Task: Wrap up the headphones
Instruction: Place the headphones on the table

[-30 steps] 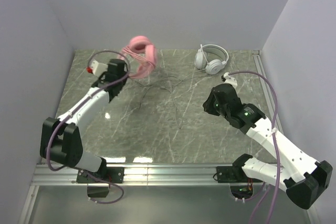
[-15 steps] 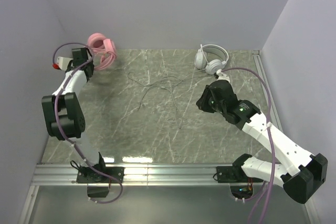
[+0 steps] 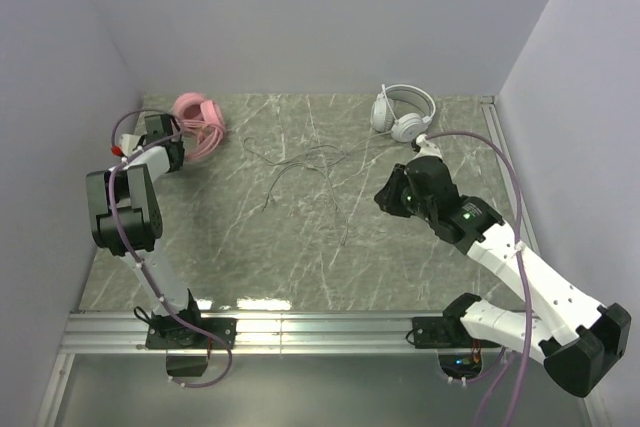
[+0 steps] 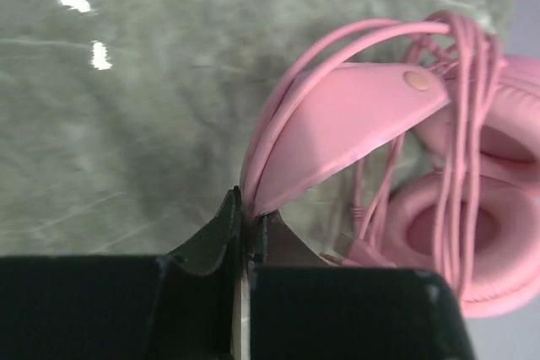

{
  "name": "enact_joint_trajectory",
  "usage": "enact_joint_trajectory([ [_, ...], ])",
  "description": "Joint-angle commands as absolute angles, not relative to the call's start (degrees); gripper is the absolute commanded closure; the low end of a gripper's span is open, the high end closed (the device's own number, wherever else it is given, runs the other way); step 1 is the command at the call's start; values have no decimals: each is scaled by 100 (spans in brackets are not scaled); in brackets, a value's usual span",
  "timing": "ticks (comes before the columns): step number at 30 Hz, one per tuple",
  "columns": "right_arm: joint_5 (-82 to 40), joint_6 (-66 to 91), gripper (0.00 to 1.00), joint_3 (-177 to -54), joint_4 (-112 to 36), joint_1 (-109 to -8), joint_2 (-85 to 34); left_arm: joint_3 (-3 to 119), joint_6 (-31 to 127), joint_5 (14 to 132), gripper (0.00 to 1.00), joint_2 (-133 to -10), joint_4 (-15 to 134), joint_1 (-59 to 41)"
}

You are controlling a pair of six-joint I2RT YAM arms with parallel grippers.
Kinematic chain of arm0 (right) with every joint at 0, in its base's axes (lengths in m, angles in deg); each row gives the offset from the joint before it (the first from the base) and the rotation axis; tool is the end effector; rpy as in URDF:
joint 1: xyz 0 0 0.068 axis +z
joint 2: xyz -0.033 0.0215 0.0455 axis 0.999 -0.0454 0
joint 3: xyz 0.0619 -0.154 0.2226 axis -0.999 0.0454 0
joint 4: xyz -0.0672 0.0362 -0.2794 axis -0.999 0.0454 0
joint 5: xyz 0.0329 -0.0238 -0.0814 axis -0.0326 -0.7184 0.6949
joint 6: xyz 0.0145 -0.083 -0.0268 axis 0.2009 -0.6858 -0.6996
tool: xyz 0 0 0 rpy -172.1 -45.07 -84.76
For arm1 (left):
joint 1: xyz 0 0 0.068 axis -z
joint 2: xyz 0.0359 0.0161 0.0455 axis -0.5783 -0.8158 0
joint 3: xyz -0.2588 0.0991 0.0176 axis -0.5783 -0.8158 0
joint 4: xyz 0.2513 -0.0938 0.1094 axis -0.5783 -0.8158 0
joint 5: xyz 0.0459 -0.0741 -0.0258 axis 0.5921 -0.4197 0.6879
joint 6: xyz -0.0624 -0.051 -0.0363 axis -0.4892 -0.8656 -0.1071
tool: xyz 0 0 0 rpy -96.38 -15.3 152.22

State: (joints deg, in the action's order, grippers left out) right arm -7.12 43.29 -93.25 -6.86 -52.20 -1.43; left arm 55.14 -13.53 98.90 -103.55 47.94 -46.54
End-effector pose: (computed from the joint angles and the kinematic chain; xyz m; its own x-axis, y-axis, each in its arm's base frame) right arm 0.2313 0.1525 0.2938 -0.6795 0.2629 -0.6849 -0.1077 0.8877 0.4476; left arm 0.4422 0.1116 0.1402 0.1547 -0.8982 -0.4115 -0.7997 0.1308 -0.5861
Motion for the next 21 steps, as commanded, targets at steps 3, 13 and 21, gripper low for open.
enact_joint_trajectory([
  [3,-840,4304,73,-9200,-831,-5251,267,5274,-1614,10058,100,-9644,5448,-4676],
  [13,-901,4348,73,-9104,-726,-5259,496,5255,-1466,9576,92,-9696,5194,-4834],
  [21,-901,4383,73,-9077,-734,-5251,531,5879,-1518,9452,56,-9943,4428,-4861],
])
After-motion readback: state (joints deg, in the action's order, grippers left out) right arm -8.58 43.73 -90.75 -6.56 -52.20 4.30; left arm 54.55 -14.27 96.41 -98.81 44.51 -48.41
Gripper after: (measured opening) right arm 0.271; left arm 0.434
